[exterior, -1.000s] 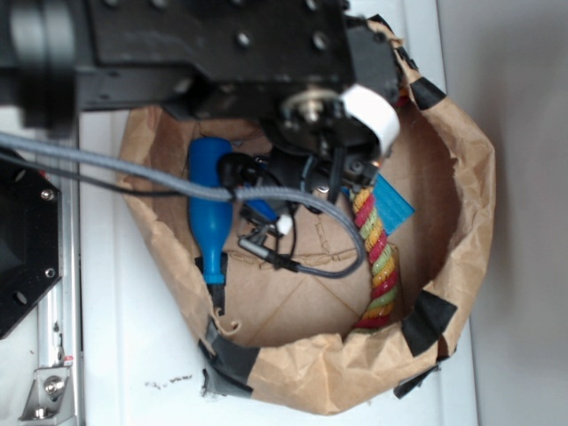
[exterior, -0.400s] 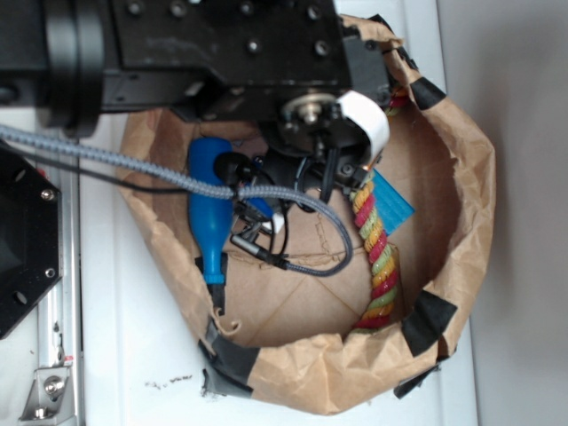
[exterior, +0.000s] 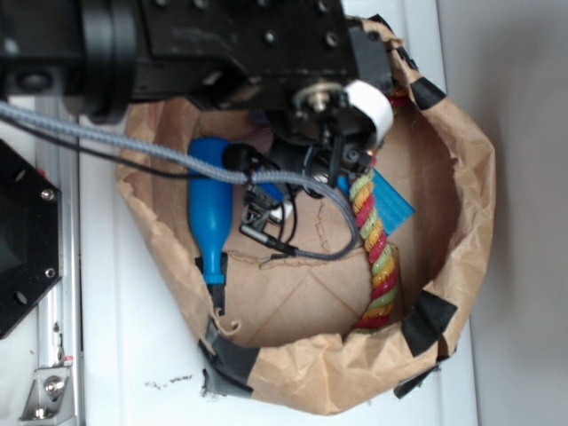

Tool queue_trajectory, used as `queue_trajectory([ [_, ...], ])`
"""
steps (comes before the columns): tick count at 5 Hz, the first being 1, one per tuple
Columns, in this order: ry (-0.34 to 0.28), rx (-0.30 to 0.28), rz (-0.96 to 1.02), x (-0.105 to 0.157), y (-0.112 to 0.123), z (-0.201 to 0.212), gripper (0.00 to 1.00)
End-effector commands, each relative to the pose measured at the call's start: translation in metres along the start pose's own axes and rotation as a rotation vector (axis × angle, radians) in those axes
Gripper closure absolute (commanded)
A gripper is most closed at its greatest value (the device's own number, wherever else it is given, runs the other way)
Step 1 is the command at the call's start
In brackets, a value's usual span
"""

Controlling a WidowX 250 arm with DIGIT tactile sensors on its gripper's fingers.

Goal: Grab the silver keys.

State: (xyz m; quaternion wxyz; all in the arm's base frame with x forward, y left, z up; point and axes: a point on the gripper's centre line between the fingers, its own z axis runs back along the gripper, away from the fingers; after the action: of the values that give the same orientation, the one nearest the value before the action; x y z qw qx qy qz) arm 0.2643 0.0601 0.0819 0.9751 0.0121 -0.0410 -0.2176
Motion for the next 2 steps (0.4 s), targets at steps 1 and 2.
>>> queue_trajectory([
  [1, -0.038, -0.021, 0.091, 0.013, -0.008, -0.020, 0.00],
  [2, -0.023, -0.005, 0.110, 0.012, -0.002, -0.033, 0.00],
])
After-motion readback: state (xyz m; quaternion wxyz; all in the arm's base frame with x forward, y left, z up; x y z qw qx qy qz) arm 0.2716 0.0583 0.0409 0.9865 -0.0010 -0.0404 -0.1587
